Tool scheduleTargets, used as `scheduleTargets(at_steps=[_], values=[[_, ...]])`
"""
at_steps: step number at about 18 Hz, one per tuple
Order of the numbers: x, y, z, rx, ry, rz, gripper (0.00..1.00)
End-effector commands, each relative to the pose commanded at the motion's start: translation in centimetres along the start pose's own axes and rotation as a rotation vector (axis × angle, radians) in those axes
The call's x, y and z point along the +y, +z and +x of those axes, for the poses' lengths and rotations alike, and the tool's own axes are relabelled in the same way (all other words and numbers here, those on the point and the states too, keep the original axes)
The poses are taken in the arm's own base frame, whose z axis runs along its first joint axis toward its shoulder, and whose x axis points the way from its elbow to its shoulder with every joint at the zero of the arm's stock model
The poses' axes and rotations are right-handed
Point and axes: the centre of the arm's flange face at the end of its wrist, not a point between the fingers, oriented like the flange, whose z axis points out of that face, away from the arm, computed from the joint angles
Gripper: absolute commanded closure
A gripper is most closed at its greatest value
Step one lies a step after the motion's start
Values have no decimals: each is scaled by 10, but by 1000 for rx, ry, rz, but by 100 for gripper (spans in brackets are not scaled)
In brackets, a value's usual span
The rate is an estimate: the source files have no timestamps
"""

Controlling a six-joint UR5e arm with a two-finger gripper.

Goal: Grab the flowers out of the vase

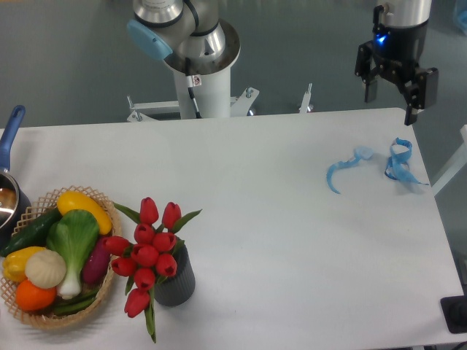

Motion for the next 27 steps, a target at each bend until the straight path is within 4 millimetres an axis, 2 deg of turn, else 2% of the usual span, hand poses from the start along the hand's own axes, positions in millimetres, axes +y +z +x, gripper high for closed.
scheduleTargets(at_steps=[6, 11, 17, 24, 27], values=[[-4, 6, 2, 13, -5, 9, 0], [-15, 19, 4, 7, -151, 128, 0], [-46, 36, 12, 42, -338, 296, 0], [-65, 34, 16, 43, -359, 405, 0], [-89, 42, 18, 83, -430, 514, 0]])
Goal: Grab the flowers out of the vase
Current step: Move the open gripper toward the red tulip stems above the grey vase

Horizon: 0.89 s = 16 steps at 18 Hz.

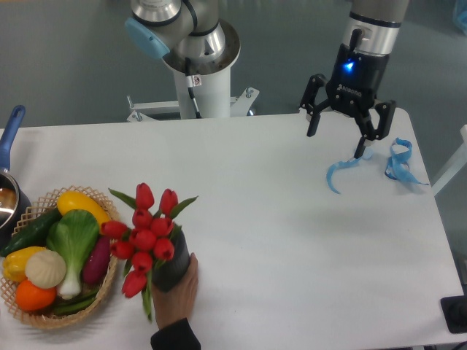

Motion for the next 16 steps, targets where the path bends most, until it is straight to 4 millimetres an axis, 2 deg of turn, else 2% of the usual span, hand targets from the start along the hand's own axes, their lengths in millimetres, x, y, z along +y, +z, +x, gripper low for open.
scheduleTargets(at_steps=[2, 5, 7, 9, 12, 15, 16], values=[[-9, 10, 0, 8, -20, 48, 0], [-20, 50, 15, 45, 10, 59, 0], [-12, 69, 17, 34, 36, 64, 0], [-24, 101, 38, 75, 70, 81, 0], [-38, 117, 48, 118, -37, 138, 0], [-48, 127, 56, 171, -60, 215, 0], [-53, 146, 64, 208, -42, 215, 0]])
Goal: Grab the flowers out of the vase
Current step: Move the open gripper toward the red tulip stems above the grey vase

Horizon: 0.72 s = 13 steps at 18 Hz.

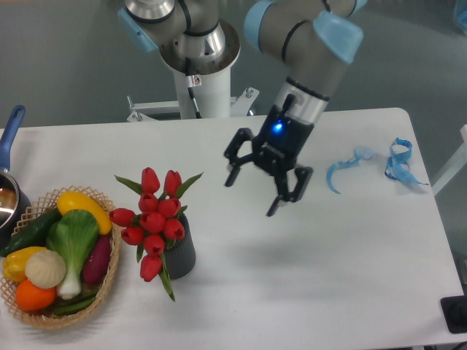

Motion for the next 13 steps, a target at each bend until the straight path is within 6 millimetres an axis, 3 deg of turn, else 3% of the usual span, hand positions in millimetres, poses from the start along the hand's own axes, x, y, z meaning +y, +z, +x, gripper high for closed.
scheduleTargets(at_steps=[3, 13], values=[[5, 27, 0, 39, 5, -7, 0], [22, 45, 22, 98, 31, 38, 0]])
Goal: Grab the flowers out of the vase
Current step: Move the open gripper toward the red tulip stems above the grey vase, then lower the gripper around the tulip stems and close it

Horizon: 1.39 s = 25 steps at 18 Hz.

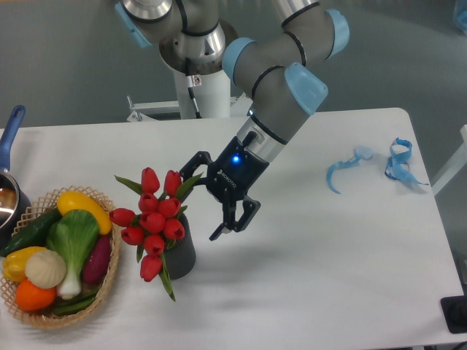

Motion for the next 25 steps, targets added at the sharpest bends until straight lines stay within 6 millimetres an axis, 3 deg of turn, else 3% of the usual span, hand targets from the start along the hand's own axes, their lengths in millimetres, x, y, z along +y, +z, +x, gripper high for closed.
scheduleTargets(at_steps=[8, 14, 15, 19, 22, 25], values=[[-18, 33, 23, 72, 28, 22, 0], [-19, 42, 21, 85, 37, 22, 0], [-19, 42, 20, 77, 47, 25, 5], [-19, 43, 19, 72, 55, 27, 45], [-19, 39, 17, 66, 50, 29, 58], [-22, 34, 17, 63, 41, 46, 64]])
